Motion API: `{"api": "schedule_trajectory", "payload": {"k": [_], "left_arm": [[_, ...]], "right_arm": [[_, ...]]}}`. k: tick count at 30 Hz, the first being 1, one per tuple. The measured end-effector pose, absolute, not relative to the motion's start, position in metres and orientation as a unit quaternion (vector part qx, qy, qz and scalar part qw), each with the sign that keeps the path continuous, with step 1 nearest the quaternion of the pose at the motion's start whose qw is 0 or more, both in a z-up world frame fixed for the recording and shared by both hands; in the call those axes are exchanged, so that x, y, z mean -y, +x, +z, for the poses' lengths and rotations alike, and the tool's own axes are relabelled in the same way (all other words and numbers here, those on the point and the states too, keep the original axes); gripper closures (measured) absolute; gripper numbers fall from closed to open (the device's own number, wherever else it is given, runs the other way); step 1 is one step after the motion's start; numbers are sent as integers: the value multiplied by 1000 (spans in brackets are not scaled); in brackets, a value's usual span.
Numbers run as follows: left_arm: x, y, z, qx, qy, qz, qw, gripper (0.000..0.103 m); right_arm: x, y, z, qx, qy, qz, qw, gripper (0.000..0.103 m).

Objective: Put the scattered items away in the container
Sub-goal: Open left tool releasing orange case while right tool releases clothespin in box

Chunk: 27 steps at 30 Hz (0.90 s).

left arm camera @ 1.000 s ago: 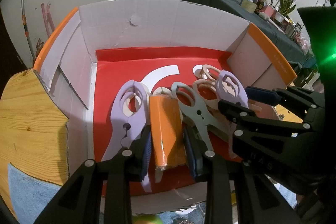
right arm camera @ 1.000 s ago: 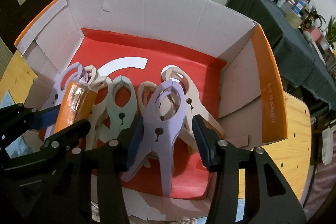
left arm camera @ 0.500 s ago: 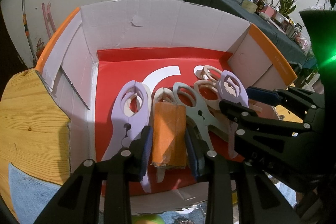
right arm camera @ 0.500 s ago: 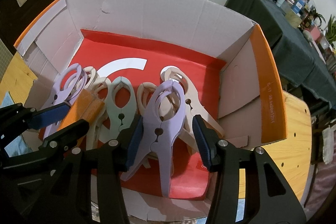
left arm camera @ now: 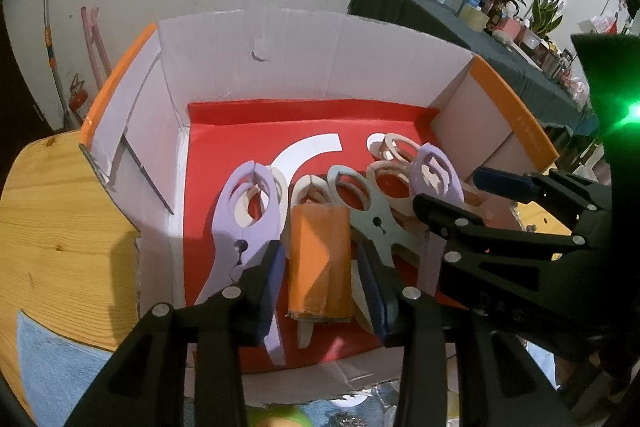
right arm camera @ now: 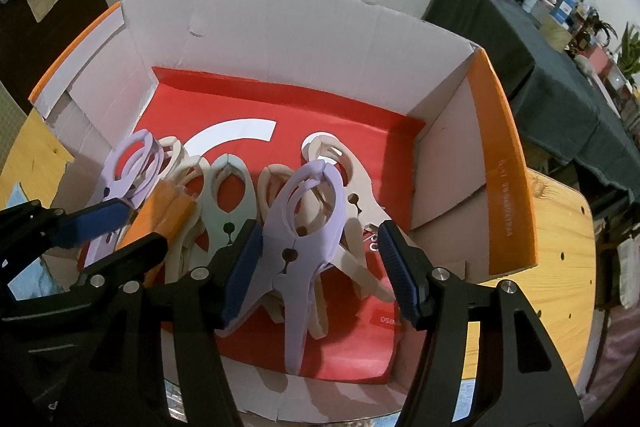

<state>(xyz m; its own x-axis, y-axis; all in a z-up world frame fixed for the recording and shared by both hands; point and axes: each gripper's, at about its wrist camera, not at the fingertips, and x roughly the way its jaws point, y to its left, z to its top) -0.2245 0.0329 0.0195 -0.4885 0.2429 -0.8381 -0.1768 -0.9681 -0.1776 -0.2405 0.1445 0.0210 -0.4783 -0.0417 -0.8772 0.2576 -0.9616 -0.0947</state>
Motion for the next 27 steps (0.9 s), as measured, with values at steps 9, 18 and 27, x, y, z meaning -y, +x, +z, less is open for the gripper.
{"api": "schedule_trajectory", "payload": {"k": [9,18,27], "left_arm": [[-30,-215,35,37,-477,869,127,60],[-27,-197,57,33,-456,880,131,59],[-22,-173,81,15,-423,898,122,55]], "right_arm": [[-145,-235,27,-102,496,-858,85,40],[-146,-226,39,-95,485,-865,85,40],[-147,-205,63,-81,462,-879,89,40]]}}
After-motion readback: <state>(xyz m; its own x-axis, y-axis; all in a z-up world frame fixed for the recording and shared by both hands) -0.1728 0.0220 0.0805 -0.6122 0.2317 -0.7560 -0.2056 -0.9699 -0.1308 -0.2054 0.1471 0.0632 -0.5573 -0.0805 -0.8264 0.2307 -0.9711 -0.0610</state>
